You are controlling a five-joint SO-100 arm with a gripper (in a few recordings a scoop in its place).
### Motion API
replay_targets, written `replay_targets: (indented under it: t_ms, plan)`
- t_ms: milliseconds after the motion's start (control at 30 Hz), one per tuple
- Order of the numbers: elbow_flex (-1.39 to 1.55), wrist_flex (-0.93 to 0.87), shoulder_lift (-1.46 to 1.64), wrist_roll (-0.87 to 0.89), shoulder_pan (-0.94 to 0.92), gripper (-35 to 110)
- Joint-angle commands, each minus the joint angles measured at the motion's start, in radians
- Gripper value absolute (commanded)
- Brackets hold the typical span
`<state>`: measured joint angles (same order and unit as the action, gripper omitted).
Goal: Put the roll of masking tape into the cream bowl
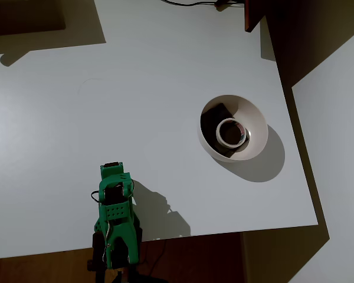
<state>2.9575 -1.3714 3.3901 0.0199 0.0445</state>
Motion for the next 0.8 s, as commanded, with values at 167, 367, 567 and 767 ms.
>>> replay_targets:
  t_ms: [167, 367, 567, 767]
  plan:
    - [-0.043, -0.015, 0.000, 0.038, -0.025, -4]
    - [-0.043, -0.015, 0.000, 0.038, -0.025, -7]
    - [-0.043, -0.015, 0.000, 0.038, -0.025, -8]
    - [-0.043, -0.015, 0.000, 0.038, -0.025, -8]
